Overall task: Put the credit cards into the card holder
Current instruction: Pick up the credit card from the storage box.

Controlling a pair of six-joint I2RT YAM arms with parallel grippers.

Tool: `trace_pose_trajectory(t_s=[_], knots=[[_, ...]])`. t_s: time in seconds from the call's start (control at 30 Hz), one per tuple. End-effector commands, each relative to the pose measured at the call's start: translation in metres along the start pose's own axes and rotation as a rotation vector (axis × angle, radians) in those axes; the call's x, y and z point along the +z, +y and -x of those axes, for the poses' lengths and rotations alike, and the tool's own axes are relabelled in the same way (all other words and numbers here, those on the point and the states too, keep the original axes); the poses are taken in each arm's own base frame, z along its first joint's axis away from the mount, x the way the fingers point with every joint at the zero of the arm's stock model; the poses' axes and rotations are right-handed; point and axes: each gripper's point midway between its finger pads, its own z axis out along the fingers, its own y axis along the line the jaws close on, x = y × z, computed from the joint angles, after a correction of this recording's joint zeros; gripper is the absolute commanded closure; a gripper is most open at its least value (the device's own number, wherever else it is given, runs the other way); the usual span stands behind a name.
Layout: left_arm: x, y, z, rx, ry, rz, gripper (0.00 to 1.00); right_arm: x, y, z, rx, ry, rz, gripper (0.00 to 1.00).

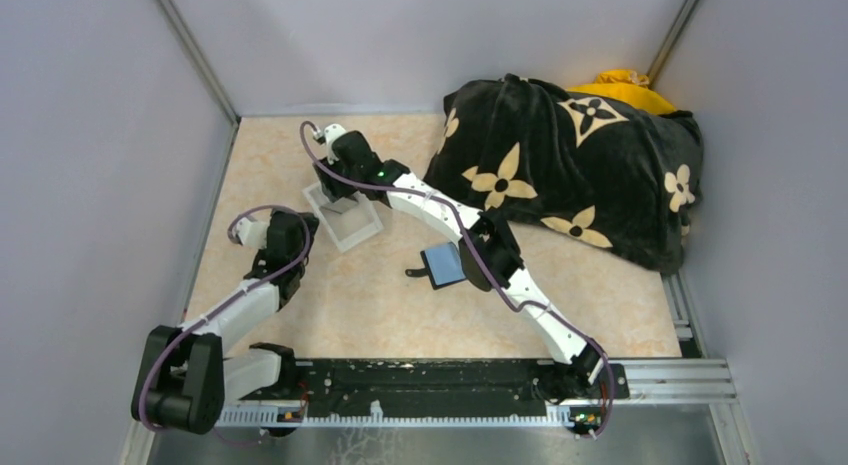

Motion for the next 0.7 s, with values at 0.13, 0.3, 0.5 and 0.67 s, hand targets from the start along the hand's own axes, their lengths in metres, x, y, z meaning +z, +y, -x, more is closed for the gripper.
trace_pose_trajectory(t_s=[0.13,0.3,0.5,0.67], knots=[[0.01,-0.006,-0.001,-0.09,-0.002,-0.043,0.18,0.004,0.003,0.033,0.062,-0.109,0.074,0.47],[0.013,-0.005,-0.003,-0.116,0.007,-0.048,0.18,0.007,0.003,0.029,0.078,-0.102,0.095,0.48],[0.017,-0.005,-0.007,-0.137,0.022,-0.049,0.18,0.011,0.004,0.02,0.097,-0.084,0.106,0.48],[0.02,-0.005,-0.008,-0.14,0.029,-0.054,0.18,0.015,0.005,0.014,0.113,-0.073,0.115,0.49]])
